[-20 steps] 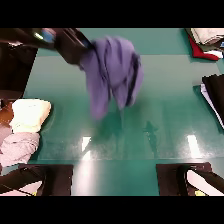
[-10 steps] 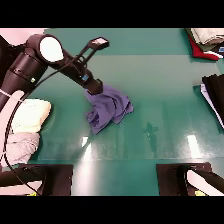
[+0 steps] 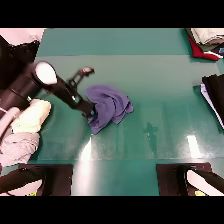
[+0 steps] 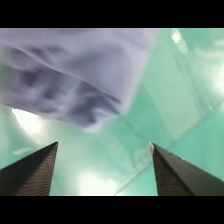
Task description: Fold the shirts.
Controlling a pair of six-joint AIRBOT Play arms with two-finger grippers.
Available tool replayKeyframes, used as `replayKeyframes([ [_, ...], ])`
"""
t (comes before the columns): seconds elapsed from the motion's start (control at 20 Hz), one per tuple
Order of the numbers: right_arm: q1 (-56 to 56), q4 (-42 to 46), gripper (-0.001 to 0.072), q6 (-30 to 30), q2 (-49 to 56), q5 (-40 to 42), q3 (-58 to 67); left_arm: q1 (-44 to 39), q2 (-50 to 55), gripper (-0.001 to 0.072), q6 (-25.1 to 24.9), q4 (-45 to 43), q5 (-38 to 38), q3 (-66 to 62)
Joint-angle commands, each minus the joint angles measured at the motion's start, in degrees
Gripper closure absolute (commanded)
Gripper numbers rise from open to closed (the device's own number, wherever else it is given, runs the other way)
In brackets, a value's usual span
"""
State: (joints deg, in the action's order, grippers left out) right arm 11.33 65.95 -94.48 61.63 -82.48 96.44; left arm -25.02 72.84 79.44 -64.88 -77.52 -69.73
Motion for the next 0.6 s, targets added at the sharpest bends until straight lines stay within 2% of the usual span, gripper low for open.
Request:
replayKeyframes([
  [0.0, -0.04, 0.11, 0.0693, 0.02, 0.00, -0.02, 0.04, -4.31, -2.05, 0.0023, 1.77, 1.09, 8.70, 11.91],
  [0.25, -0.04, 0.07, 0.0693, 0.02, 0.00, -0.20, 0.04, -9.70, -1.66, 0.0024, 1.77, 0.90, 20.02, 18.86],
  [0.45, -0.04, 0.00, 0.0693, 0.02, 0.00, -0.42, 0.04, -9.70, -1.66, 0.0045, 4.83, -1.07, 26.47, 20.15],
  [0.5, -0.04, 0.04, 0.0693, 0.02, 0.00, -0.63, 0.04, -9.70, -1.66, 0.0177, 4.79, -1.09, 26.97, 20.15],
  [0.55, -0.04, 0.04, 0.0693, 0.02, 0.00, -0.68, 0.02, -9.70, -1.66, 0.0354, 4.76, -1.07, 27.17, 20.15],
])
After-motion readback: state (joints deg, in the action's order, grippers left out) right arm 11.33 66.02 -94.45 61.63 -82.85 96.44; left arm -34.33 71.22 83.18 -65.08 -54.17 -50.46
